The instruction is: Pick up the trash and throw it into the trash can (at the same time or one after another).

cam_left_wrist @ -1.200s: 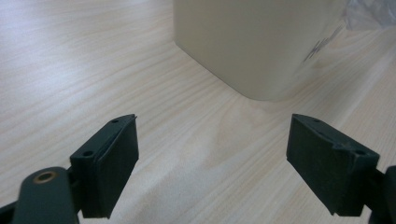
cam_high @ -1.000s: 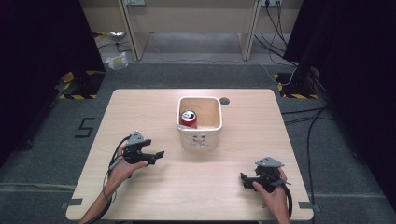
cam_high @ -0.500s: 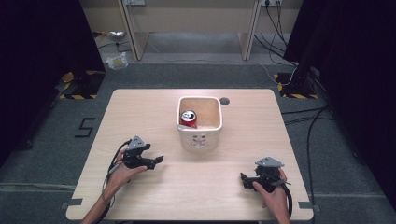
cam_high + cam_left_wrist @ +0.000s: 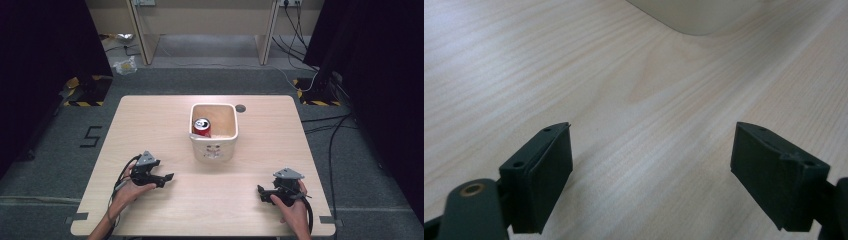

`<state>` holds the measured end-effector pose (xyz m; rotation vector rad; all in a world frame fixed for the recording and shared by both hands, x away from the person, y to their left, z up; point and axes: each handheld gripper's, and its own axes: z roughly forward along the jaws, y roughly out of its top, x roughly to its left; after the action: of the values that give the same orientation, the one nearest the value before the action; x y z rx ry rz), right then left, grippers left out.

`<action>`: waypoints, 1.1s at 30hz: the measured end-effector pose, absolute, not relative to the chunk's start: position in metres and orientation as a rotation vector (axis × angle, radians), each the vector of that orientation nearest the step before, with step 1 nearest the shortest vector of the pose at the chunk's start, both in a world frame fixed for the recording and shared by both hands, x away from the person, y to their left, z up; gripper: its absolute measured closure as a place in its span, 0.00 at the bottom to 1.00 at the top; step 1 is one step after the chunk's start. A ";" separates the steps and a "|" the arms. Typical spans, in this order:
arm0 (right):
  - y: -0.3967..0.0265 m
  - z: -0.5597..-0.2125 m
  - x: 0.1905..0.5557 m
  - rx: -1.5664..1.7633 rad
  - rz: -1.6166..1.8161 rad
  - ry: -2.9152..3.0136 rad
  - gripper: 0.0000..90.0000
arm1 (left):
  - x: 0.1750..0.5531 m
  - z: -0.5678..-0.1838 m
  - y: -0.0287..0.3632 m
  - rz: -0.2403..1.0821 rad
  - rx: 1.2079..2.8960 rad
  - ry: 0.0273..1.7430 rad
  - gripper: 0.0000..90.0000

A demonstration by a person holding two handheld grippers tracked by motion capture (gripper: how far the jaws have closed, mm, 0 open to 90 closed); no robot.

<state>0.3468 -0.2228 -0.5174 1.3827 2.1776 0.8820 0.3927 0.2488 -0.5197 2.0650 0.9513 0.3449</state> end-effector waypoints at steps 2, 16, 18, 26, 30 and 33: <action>-0.223 -0.517 0.347 1.383 0.882 2.177 0.02 | 0.392 -0.521 0.249 0.341 2.076 0.952 0.18; -0.222 -0.517 0.346 1.382 0.881 2.178 0.02 | 0.380 -0.523 0.251 0.387 2.125 0.943 0.18; -0.223 -0.517 0.347 1.380 0.881 2.177 0.02 | 0.379 -0.523 0.250 0.397 2.130 0.941 0.18; -0.222 -0.518 0.346 1.377 0.880 2.177 0.02 | 0.377 -0.523 0.250 0.414 2.123 0.967 0.17; -0.222 -0.518 0.346 1.376 0.876 2.176 0.02 | 0.378 -0.523 0.251 0.415 2.117 0.982 0.17; -0.222 -0.518 0.346 1.374 0.876 2.176 0.02 | 0.378 -0.523 0.251 0.414 2.118 0.983 0.17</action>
<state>0.3461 -0.2218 -0.5176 1.3742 2.1764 0.8759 0.3778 0.2508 -0.5233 2.1177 0.9827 0.4140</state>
